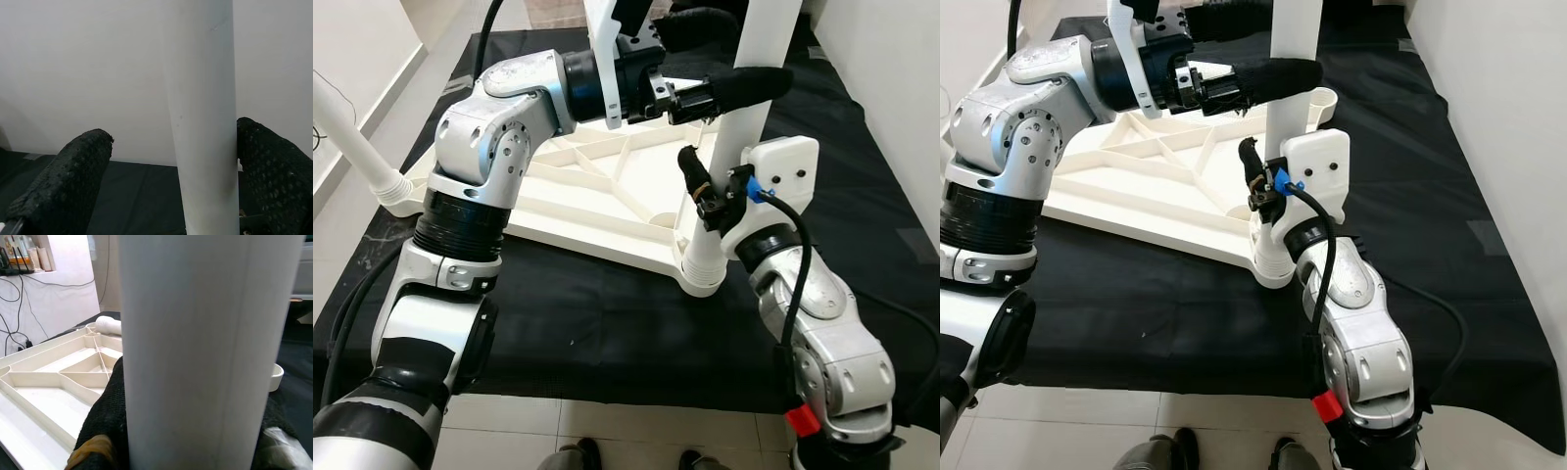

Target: Building children table

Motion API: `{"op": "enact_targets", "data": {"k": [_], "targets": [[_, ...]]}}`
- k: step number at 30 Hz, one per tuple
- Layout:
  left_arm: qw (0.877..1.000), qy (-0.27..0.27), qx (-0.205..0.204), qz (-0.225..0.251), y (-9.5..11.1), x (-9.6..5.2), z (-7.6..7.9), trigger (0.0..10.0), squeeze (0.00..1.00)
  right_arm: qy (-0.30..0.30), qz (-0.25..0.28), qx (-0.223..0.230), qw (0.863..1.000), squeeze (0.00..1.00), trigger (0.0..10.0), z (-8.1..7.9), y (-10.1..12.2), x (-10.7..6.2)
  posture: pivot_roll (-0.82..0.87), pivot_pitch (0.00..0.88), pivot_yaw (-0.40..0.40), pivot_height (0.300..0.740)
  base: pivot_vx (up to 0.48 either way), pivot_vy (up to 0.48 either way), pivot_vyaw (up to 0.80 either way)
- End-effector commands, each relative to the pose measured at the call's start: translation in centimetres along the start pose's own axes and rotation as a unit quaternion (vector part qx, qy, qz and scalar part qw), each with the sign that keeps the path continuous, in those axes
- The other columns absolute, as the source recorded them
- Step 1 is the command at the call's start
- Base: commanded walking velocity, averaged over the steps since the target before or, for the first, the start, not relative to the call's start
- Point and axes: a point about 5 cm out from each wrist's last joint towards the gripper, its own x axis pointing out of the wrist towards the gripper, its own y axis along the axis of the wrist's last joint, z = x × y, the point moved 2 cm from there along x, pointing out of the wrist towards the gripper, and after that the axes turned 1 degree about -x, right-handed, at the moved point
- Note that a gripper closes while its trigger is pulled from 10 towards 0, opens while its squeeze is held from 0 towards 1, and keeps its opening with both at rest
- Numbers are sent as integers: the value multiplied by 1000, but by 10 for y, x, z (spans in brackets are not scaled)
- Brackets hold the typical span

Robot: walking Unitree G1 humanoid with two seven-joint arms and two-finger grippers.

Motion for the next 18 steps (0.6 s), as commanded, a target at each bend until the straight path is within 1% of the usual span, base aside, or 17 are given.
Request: {"op": "enact_targets", "data": {"k": [1, 8, 13, 17, 18], "targets": [[1000, -2, 6, 8, 4, -1, 0, 10000, 0, -29, -134, 11, 991, 0, 0, 9, -54, -9, -1, 270, 68, 740, 0, 0, 0], [1000, -3, 3, 12, 5, 2, -1, 10000, 0, -28, -131, 16, 991, 0, 0, 7, -53, -13, 1, 270, 70, 740, 0, 0, 0], [1000, -4, -13, 19, 4, 4, -1, 10000, 0, -26, -111, 21, 993, 0, 0, 5, -48, -18, 0, 276, 81, 740, 0, 0, 0], [1000, -5, -15, 20, 4, 5, -1, 10000, 0, -24, -108, 22, 994, 0, 0, 3, -47, -19, 0, 276, 81, 740, 0, 0, 0], [1000, -7, -18, 21, 3, 6, -2, 10000, 0, -22, -95, 20, 995, 0, 0, 2, -44, -21, -4, 272, 85, 740, 0, 0, 0]]}}
